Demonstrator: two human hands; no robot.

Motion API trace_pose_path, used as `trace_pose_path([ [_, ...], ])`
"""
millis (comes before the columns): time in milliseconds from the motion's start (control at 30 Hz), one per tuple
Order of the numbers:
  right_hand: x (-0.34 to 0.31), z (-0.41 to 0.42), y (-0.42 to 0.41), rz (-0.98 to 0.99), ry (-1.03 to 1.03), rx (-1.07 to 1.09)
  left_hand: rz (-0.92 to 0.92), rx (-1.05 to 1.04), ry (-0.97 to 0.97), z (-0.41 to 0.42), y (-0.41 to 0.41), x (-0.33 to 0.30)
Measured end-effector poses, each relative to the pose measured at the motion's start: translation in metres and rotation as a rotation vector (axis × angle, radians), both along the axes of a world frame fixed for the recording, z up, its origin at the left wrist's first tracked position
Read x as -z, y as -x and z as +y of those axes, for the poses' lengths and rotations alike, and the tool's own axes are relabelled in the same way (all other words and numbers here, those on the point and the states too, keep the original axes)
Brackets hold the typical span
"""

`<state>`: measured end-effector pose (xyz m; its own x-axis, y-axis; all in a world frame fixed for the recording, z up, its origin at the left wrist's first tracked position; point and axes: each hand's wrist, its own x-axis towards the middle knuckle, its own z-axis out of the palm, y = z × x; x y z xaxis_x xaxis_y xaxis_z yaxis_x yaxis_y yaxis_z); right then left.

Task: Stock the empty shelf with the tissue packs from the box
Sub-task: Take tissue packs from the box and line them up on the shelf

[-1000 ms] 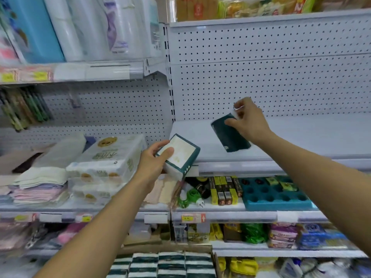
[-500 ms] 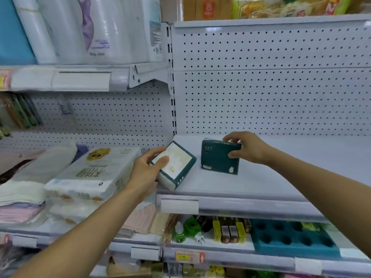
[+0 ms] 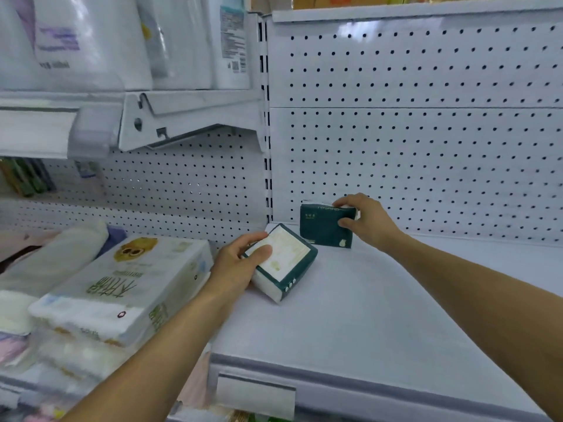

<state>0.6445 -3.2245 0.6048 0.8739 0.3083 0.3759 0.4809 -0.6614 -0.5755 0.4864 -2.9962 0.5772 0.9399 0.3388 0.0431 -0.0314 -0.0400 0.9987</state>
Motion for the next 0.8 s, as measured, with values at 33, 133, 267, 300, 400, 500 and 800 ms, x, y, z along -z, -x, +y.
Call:
trace_pose_path([
  [33,0.001,0.004,-0.008,-0.01,0.014,-0.006,0.006,0.0,0.006,0.0,-0.004,0.0],
  [133,0.002,0.018,-0.029,-0.038,0.032,-0.013,0.022,-0.01,0.049,0.005,-0.014,0.002],
  [267,0.007,0.032,-0.044,-0.145,0.115,0.036,0.017,-0.01,0.127,0.011,-0.022,0.003],
  [300,0.009,0.033,-0.044,-0.187,0.166,0.07,0.016,-0.01,0.137,0.012,-0.023,0.002],
  [400,0.014,0.036,-0.039,-0.335,0.283,0.138,0.026,-0.007,0.177,0.013,-0.027,0.002],
  [500,0.014,0.034,-0.021,-0.451,0.293,-0.057,0.054,0.006,0.25,0.015,-0.03,-0.003],
  [800,0.003,0.033,0.045,0.039,-0.247,-0.435,0.23,0.069,0.343,0.0,-0.03,-0.022],
])
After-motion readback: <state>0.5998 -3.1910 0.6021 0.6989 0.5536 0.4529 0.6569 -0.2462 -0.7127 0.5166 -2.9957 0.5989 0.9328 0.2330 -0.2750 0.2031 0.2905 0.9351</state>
